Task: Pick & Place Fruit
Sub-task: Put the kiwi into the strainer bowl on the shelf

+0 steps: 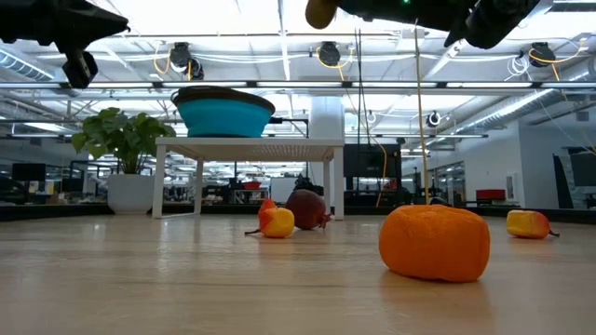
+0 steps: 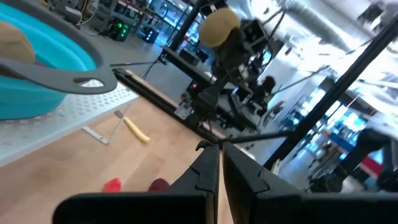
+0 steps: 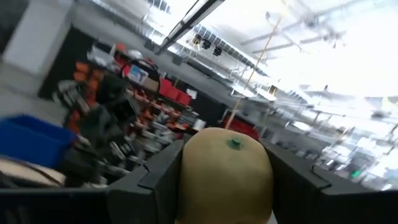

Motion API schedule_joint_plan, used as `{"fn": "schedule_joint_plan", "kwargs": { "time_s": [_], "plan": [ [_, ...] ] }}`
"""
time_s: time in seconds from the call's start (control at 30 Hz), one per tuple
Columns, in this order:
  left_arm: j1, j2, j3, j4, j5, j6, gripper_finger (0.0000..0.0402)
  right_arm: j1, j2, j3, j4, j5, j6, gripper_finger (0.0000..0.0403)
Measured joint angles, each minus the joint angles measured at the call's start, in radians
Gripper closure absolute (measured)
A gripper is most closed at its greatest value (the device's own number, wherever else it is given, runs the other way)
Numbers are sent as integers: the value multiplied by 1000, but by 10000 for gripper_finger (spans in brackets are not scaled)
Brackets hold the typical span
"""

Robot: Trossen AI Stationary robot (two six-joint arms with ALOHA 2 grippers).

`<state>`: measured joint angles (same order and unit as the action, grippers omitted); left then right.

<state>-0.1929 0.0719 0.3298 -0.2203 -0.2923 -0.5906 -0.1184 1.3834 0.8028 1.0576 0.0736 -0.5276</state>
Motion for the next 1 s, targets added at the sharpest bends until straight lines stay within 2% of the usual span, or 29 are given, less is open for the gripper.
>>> {"fn": "schedule_joint_plan", "kwargs": {
  "time_s": [0.2,0.47,0.67,0.87,1.0],
  "plan": [
    [1,0,0,6,-63,-122,382,-5,0,0,-20,-1,-214,219],
    [1,0,0,7,-83,-208,376,-18,0,0,-67,0,-376,220],
    [1,0,0,7,-127,-224,341,-19,0,0,-68,0,-386,221],
    [1,0,0,7,-129,-223,304,-19,0,0,-98,-1,-372,221],
    [1,0,0,8,-155,-222,281,-18,0,0,-113,-1,-241,222]
  ]
}}
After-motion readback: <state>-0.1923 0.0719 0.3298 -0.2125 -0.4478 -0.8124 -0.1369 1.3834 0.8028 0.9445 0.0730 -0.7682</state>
